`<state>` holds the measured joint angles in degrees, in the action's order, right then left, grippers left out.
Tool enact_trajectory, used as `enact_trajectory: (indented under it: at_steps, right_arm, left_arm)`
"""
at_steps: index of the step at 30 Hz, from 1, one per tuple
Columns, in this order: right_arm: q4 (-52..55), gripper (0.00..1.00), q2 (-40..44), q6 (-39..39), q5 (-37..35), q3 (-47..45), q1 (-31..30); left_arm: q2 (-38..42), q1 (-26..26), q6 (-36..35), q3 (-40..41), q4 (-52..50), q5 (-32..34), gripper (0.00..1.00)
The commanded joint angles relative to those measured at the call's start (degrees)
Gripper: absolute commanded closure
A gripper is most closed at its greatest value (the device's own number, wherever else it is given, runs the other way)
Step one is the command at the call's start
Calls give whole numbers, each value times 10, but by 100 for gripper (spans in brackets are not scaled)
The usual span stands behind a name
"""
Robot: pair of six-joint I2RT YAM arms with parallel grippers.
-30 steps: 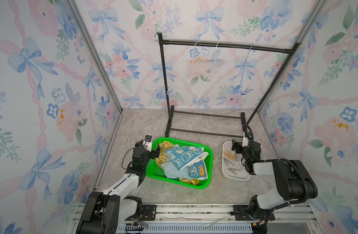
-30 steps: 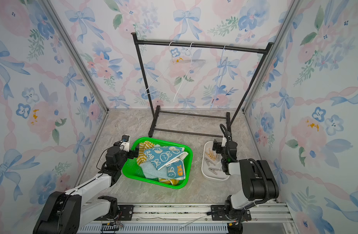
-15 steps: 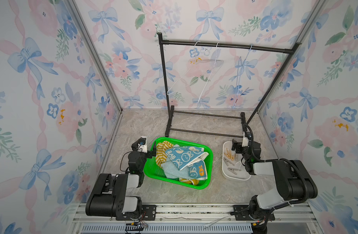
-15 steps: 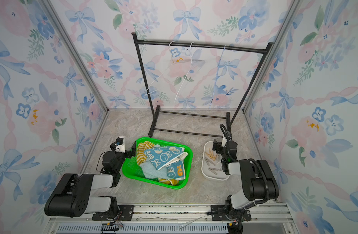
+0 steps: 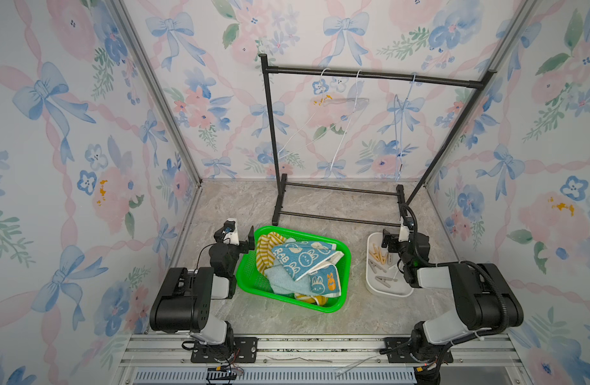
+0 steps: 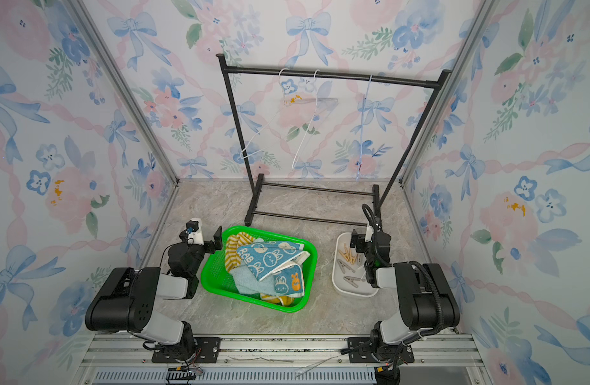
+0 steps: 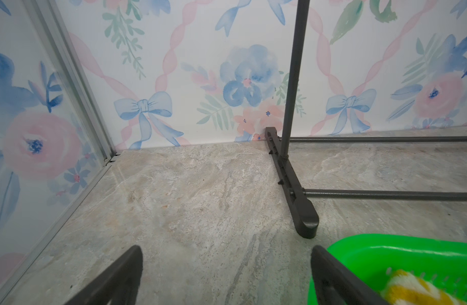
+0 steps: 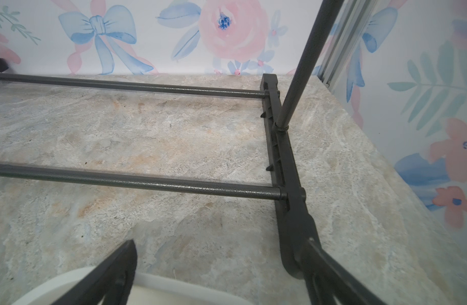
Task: Remove the clothespins securing towels to the hanger
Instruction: Reset both arms
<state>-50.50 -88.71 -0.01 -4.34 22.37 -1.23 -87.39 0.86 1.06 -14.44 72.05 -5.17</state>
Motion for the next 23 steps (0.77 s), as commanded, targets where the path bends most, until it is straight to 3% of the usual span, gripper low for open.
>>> enact_trajectory:
  at_steps: [1, 23]
  right_arm:
    - [2, 3, 5, 6, -7, 4, -6]
    - [7, 3, 5, -5, -34, 6, -22]
  left_arm:
    - [-12, 4, 9, 2, -59, 13, 2]
    - [-12, -9, 2, -2, -65, 38, 2]
